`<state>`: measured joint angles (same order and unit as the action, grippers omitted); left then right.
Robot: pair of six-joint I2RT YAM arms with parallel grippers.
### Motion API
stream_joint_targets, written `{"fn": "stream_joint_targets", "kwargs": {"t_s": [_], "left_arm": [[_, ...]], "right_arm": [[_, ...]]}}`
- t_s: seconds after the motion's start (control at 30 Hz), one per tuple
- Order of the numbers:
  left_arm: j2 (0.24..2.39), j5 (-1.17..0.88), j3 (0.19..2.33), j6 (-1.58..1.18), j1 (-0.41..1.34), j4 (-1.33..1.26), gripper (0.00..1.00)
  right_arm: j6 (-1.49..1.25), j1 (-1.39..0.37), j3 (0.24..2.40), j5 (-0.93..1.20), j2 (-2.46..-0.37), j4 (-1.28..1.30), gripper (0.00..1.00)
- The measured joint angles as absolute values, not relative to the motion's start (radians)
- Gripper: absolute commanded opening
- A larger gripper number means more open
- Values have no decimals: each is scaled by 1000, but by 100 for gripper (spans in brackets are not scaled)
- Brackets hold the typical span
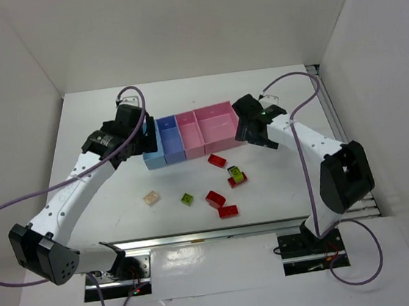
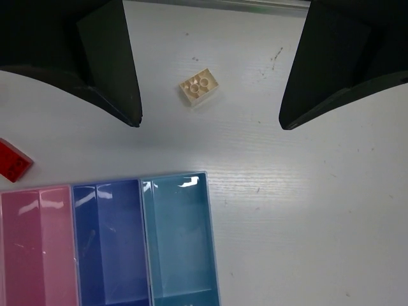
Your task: Sort the legos into containers by color
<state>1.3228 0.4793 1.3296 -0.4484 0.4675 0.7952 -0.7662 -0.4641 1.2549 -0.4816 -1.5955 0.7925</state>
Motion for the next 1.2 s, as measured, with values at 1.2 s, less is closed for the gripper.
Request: {"fn": "stream_joint_targets", "kwargs": {"t_s": [1.2], "left_arm": [[1398, 215, 1355, -444, 467, 748, 98]], "right_arm": [[-293, -659, 1016, -145, -1471, 575, 74]]}}
